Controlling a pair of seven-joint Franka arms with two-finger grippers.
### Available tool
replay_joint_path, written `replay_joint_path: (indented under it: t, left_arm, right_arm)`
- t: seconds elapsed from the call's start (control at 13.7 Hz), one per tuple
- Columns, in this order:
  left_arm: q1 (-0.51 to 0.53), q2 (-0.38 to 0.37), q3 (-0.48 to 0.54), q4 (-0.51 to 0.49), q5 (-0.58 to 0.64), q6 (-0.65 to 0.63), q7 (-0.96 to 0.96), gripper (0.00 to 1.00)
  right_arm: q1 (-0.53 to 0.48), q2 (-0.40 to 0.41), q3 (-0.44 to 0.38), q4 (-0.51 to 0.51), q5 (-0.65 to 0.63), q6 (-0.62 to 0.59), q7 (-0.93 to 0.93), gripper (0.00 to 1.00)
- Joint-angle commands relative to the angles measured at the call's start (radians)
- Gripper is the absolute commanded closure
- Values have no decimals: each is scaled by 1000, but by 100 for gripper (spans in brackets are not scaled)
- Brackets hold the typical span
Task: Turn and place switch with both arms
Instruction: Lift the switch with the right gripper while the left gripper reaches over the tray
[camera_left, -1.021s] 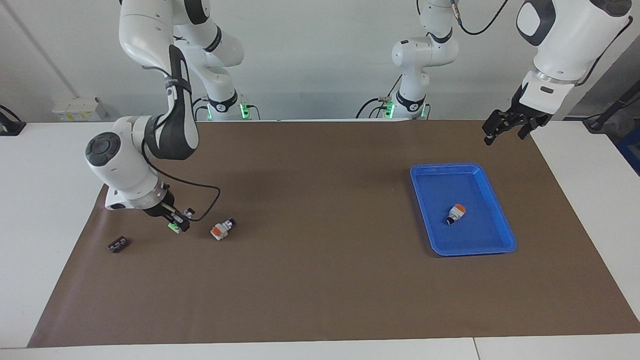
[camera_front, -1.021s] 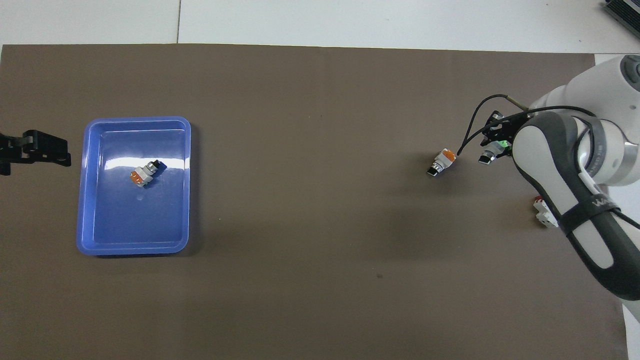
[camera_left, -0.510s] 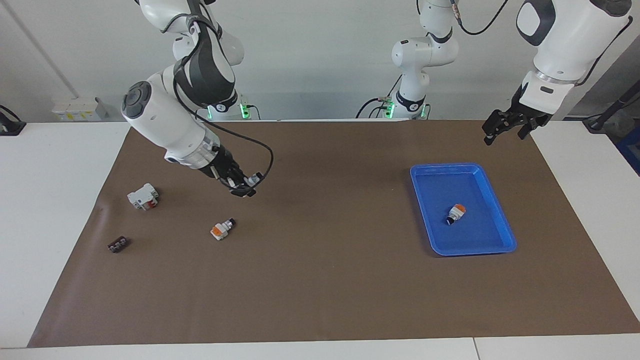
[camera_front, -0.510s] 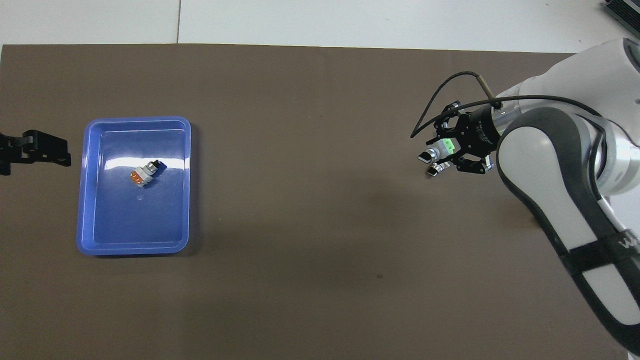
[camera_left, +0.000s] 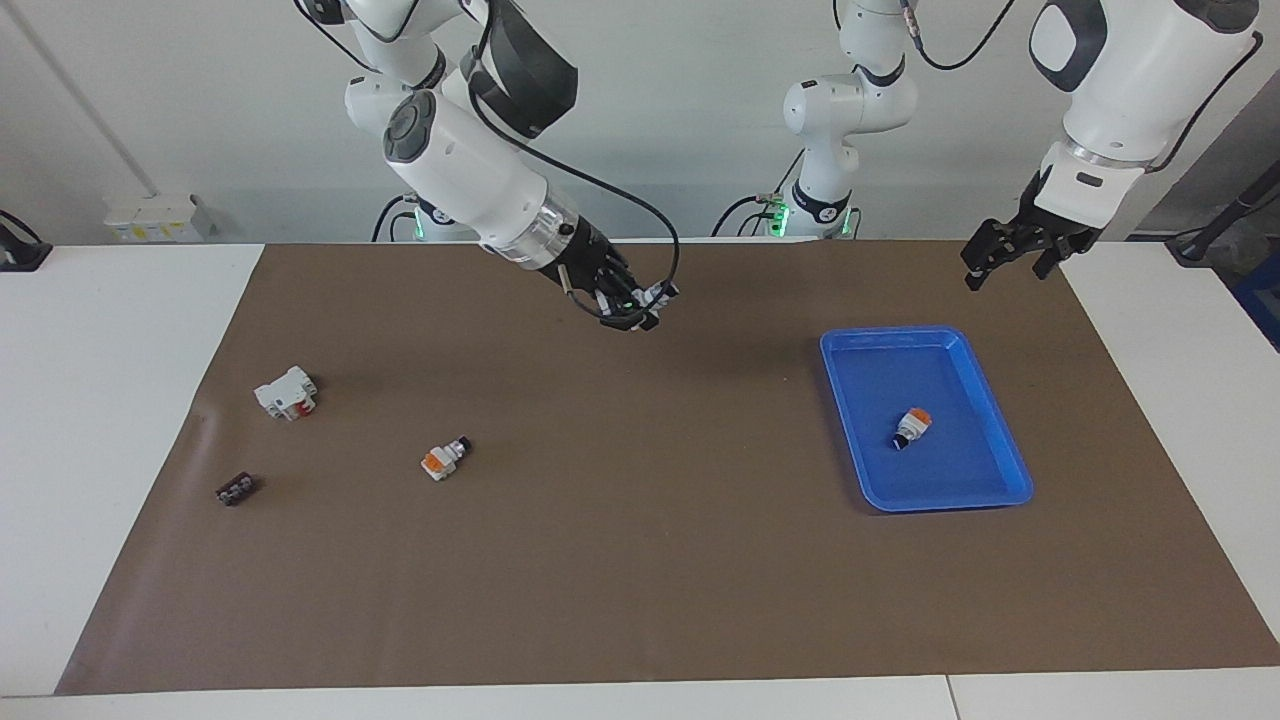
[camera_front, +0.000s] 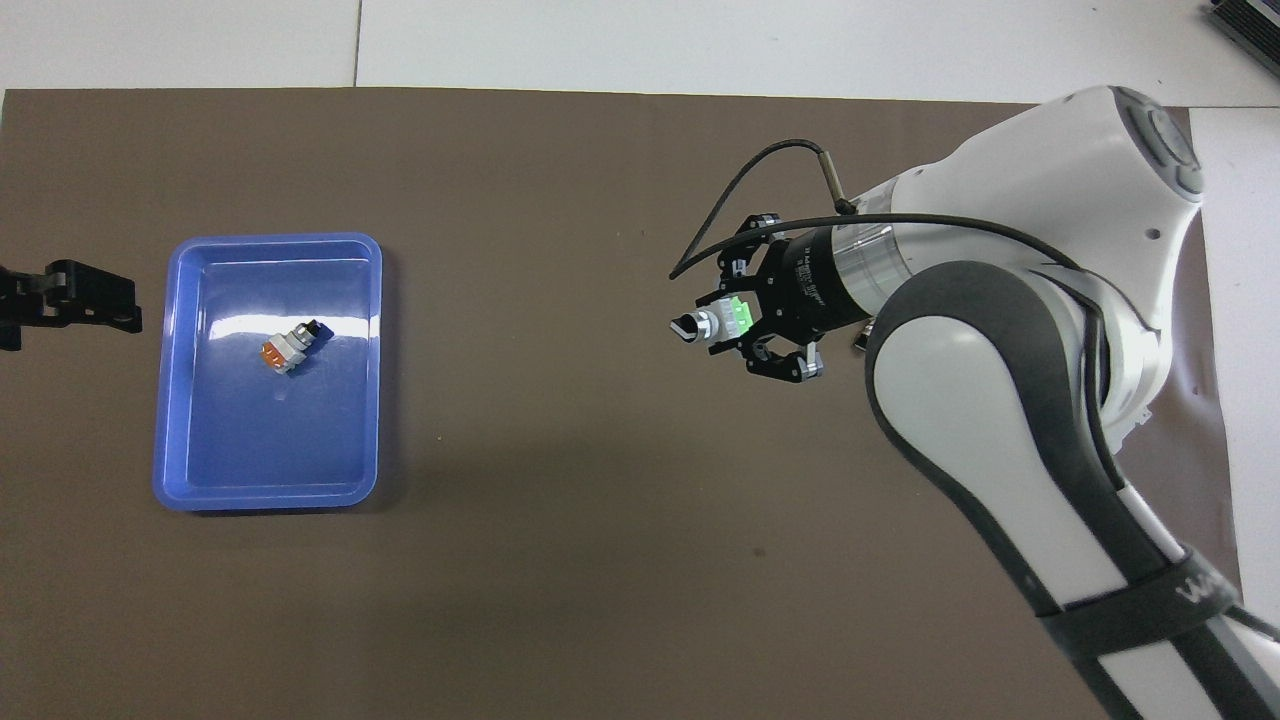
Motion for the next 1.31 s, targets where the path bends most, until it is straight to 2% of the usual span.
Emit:
replay_joint_path:
  t: [0.0,0.22,0.44,0.66,0.95,1.09,1.24]
  left_arm:
    - [-35,-25,-4,-25,17,16,1,0]
    - [-78,-25,-4,-16,16,18,-10,0]
    - [-123,-25,-10,-21,-4,35,-10,2]
    - [-98,-23,-1,-21,-322,50,-141,10]
    - [-81,-28,-1,-34,-557,69,-399,13]
    - [-83,-43,-1,-65,-648,82,-598,25]
    - [-89,-61,-1,-99,-717,104,-723,31]
  right_arm:
    - [53,8,3,1,38,184,113,100]
    - [116,8,3,-6,35,243,118,100]
    - [168,1,3,-20,21,238,76,100]
    - [185,4,3,-20,18,247,54,100]
    - [193,4,3,-22,18,244,55,100]
    - [193,4,3,-23,18,240,55,100]
    - [193,2,3,-22,18,238,55,100]
